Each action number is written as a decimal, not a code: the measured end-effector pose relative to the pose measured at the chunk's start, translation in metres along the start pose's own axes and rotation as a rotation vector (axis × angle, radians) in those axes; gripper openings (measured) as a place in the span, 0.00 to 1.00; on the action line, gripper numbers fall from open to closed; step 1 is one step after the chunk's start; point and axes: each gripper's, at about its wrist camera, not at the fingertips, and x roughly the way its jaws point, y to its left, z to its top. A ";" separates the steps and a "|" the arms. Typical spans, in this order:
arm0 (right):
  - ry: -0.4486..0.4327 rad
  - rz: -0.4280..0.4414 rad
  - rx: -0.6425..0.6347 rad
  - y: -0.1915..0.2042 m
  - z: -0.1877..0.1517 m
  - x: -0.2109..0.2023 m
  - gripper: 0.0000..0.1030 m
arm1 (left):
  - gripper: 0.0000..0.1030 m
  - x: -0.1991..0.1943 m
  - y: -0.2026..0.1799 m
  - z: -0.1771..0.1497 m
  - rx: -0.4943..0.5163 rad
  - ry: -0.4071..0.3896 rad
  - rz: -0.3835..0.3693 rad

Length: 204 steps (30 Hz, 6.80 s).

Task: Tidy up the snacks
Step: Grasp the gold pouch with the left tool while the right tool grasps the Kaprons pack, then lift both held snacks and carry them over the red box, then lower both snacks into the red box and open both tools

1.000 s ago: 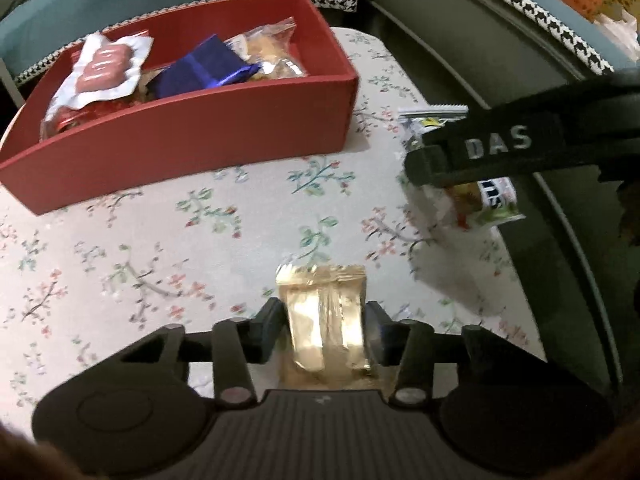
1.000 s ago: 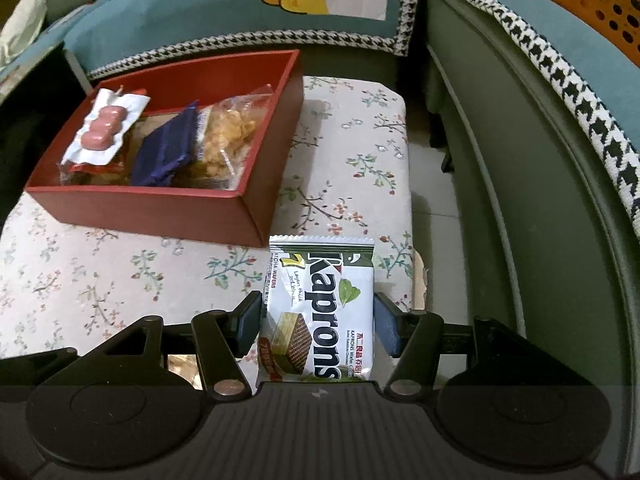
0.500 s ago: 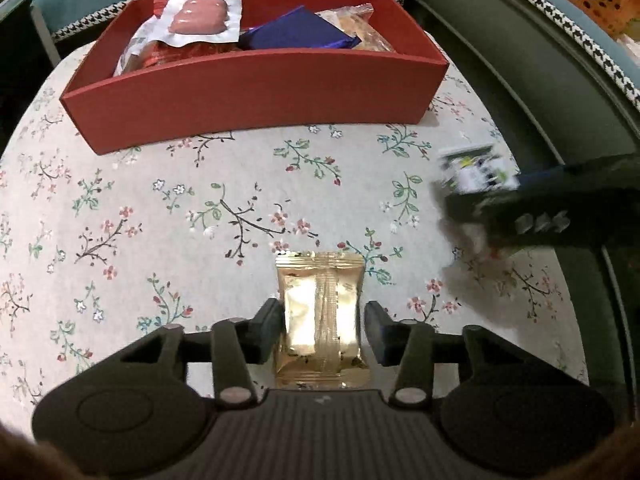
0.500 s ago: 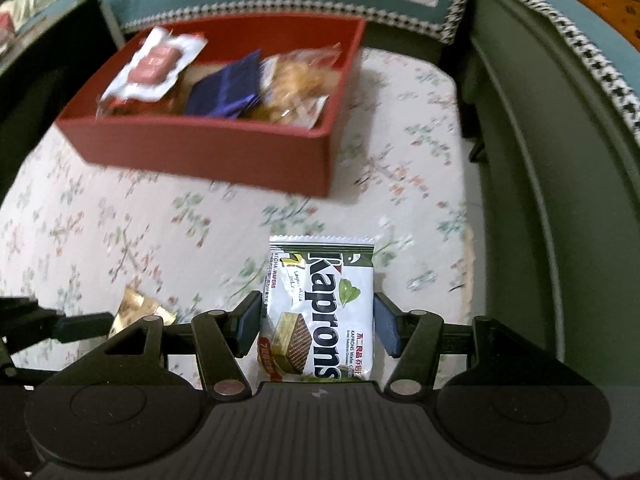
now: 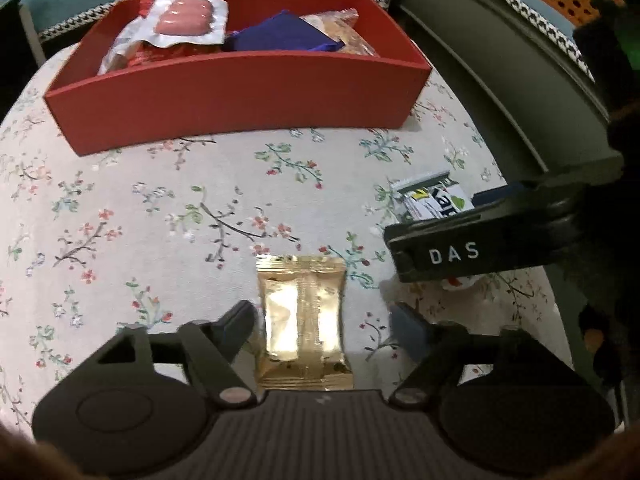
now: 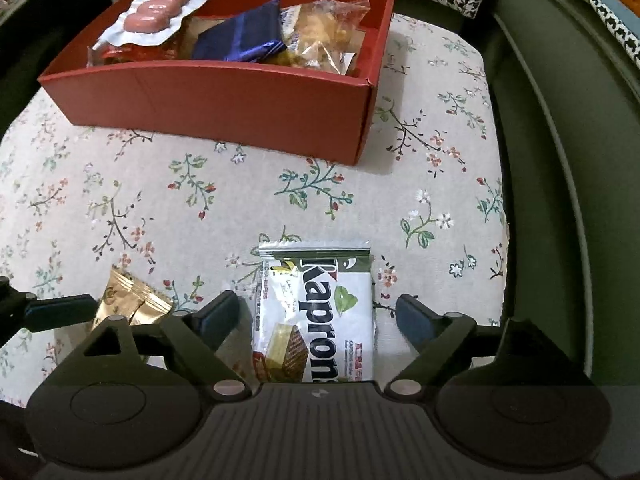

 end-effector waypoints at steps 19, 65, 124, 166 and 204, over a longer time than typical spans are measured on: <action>-0.048 0.033 -0.033 0.018 -0.022 -0.033 0.63 | 0.78 -0.027 0.025 -0.005 -0.032 -0.035 0.059; -0.149 0.029 -0.018 0.026 -0.009 -0.054 0.63 | 0.79 -0.049 0.043 0.019 -0.125 -0.132 0.018; -0.281 0.033 0.062 0.009 0.034 -0.083 0.64 | 0.79 -0.062 0.042 0.082 -0.140 -0.259 0.010; -0.306 0.080 0.144 -0.011 0.143 -0.029 0.65 | 0.78 -0.003 0.083 0.189 -0.217 -0.270 0.044; -0.311 0.031 0.143 0.001 0.095 -0.066 0.76 | 1.00 -0.052 0.089 0.131 -0.240 -0.282 0.034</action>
